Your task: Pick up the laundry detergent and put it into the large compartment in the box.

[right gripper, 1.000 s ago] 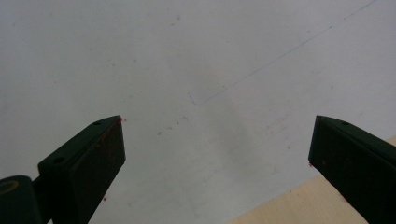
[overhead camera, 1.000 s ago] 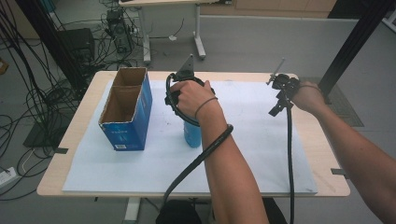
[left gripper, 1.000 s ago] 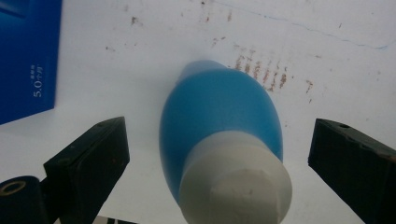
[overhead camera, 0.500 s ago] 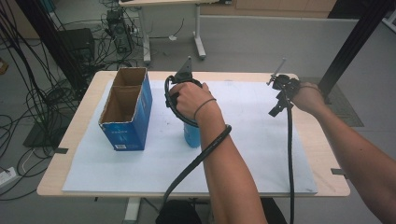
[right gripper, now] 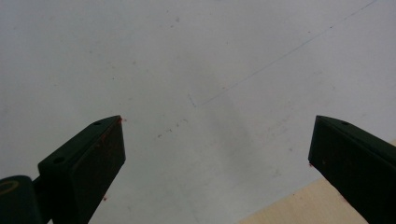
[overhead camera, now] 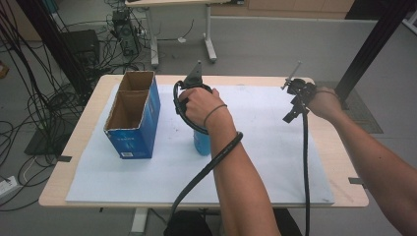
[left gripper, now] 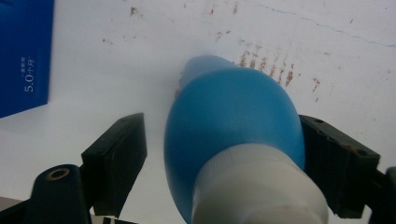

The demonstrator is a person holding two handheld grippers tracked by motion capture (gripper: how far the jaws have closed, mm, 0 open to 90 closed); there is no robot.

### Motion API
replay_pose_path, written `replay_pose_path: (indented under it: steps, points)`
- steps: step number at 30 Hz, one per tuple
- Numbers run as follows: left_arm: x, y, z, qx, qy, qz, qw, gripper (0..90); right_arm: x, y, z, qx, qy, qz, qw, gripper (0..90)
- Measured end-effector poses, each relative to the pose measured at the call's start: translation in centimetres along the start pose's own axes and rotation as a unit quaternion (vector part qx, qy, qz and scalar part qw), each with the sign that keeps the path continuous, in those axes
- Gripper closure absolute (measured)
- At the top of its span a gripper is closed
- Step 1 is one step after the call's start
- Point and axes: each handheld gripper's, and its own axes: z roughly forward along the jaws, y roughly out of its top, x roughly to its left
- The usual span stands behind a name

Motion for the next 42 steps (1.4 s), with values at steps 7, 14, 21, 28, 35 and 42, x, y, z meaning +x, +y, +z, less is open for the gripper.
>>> replay_pose_path:
  steps: [7,14,21,28,35,42]
  points:
    - [0.02,0.2,0.29,0.003,-0.003,0.0,1.0,30.1,-0.21,-0.25,0.04,-0.001,-0.001,0.001,1.0,3.7]
    - [-0.09,0.15,0.23,0.002,-0.007,0.001,1.0,36.8,-0.28,-0.45,0.02,-0.004,-0.001,0.005,1.0,3.7]
    - [0.06,0.14,0.25,0.001,-0.009,-0.001,1.0,37.0,-0.13,-0.47,-0.06,-0.007,-0.003,0.001,1.0,3.8]
    - [-0.15,0.19,0.24,0.002,-0.005,0.0,1.0,37.0,-0.02,-0.39,-0.07,-0.006,-0.005,0.004,1.0,3.6]
    - [-0.12,0.25,0.25,0.004,-0.005,0.0,1.0,37.1,-0.01,-0.38,-0.04,-0.006,-0.006,0.004,1.0,3.7]
    - [-0.22,0.31,0.25,0.005,-0.004,0.0,1.0,37.0,0.02,-0.33,-0.08,-0.006,-0.008,0.003,0.9999,3.7]
